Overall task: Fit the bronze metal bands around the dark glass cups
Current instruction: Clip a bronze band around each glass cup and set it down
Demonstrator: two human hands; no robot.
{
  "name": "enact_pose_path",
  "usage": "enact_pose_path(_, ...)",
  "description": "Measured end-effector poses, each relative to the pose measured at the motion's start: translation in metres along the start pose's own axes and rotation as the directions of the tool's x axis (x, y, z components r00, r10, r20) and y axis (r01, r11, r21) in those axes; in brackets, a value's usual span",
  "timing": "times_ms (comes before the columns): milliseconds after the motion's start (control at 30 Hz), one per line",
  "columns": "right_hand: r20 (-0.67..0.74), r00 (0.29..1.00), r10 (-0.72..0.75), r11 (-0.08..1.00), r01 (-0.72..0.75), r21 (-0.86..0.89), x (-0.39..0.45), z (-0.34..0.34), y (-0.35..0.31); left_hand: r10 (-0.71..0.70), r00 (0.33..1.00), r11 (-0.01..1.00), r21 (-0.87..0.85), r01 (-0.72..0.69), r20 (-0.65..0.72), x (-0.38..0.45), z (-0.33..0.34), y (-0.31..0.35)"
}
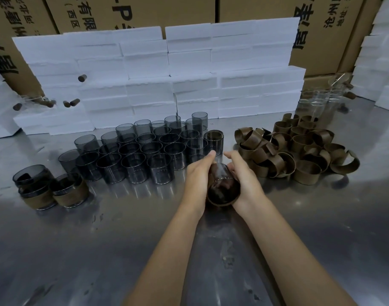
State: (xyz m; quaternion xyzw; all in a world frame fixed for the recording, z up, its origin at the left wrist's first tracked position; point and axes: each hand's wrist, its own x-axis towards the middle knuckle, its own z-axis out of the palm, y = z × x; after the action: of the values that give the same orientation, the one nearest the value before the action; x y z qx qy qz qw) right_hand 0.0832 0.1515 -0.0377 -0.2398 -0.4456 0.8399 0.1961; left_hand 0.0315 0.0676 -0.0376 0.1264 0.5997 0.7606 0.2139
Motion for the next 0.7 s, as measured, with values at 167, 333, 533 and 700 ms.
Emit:
enact_pose_path(167, -0.024, 1.0, 0.011, 0.999, -0.012, -0.036, -0.001, 0.003, -0.001, 0.015, 0.999, 1.0, -0.011, -0.015, -0.03, -0.001, 0.001, -0.001)
enact_pose_path(333, -0.024, 0.999, 0.027, 0.999, -0.028, -0.04, -0.004, 0.003, -0.001, 0.033, 0.995, 0.999, -0.008, -0.034, -0.093, -0.001, 0.002, 0.001)
enact_pose_path(533, -0.023, 0.999, 0.036, 0.999, -0.036, -0.011, -0.009, 0.006, -0.004, 0.065, 0.992, 0.998, 0.016, -0.063, -0.105, 0.0, 0.003, 0.0)
enact_pose_path(700, -0.096, 0.995, -0.021, 1.0, 0.021, -0.008, -0.008, 0.007, -0.004, 0.083, 0.994, 0.994, 0.075, -0.078, -0.071, 0.005, 0.0, -0.002)
